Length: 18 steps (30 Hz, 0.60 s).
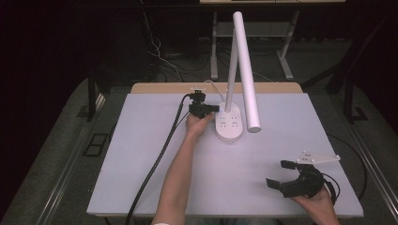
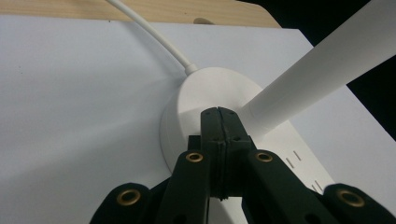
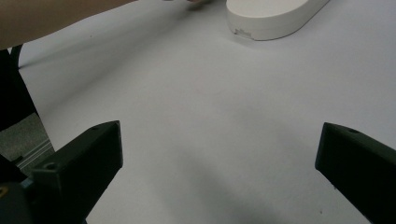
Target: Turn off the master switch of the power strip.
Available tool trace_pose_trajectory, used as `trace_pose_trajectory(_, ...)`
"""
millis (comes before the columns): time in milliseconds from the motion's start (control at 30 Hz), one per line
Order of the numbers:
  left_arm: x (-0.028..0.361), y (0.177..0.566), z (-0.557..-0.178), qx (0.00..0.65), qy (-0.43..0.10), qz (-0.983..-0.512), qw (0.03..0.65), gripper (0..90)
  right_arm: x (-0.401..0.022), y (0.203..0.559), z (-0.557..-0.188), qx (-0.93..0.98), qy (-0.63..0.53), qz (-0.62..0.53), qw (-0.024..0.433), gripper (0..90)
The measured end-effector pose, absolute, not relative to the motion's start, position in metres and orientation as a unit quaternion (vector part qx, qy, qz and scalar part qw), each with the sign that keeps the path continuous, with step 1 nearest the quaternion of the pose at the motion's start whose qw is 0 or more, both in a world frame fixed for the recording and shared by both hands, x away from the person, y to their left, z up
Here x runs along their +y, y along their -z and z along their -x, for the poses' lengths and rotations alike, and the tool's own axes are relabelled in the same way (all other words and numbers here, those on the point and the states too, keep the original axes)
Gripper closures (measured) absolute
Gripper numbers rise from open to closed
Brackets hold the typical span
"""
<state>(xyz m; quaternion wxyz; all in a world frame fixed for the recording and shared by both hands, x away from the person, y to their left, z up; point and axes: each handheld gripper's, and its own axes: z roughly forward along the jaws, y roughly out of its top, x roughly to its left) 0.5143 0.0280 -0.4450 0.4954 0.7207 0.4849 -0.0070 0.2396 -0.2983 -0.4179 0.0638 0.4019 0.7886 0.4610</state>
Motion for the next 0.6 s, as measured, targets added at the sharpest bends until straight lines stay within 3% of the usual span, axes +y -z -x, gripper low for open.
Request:
trace_pose_trajectory(367,0.0168,0.4427,-0.5143,0.48,-0.003,-0.737,0.476,90.0,-0.3,0.4174,-0.2385,0.787,-0.463,-0.401,0.066,0.0)
trace_pose_trajectory(600,0.019,0.4444,-0.5167,0.495,0.024,-0.725,0.479,90.0,-0.2987,0.4172,-0.2374,0.79,-0.461,-0.4,0.062,0.1)
